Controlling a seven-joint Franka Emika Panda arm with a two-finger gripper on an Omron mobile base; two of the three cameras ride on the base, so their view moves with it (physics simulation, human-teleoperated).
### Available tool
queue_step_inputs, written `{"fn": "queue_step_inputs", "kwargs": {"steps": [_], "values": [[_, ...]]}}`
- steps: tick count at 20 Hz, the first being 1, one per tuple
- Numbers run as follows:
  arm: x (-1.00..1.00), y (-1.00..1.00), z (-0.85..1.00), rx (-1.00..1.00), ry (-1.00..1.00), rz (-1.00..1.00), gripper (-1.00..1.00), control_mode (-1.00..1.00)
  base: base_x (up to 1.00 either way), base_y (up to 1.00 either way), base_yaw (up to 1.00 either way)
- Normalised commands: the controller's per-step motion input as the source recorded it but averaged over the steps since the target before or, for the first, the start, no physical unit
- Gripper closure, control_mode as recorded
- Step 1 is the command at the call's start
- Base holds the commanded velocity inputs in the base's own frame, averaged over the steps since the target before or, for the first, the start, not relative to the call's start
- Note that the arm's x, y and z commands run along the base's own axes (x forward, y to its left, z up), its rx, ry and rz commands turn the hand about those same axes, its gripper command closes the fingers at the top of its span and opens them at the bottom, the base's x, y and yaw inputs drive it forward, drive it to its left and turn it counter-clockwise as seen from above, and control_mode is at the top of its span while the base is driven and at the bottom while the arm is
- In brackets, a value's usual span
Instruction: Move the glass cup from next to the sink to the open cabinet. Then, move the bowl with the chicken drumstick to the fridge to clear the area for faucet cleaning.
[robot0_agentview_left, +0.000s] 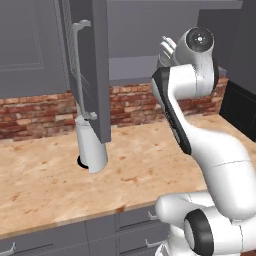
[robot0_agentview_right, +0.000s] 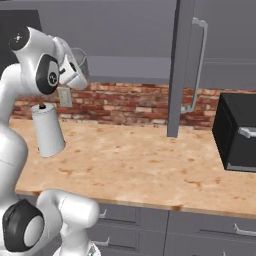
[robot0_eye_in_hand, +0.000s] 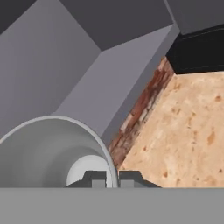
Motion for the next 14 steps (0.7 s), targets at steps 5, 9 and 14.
{"fn": "queue_step_inputs", "kwargs": {"steps": [5,9,14], "values": [[0.57,-0.29,0.58,0.10,0.00,-0.08,1.00,-1.00,0.00,0.00,0.00],[0.67,-0.24,0.17,0.08,0.02,-0.05,1.00,-1.00,0.00,0.00,0.00],[0.57,-0.21,-0.17,0.00,0.01,0.00,1.00,-1.00,0.00,0.00,0.00]]}}
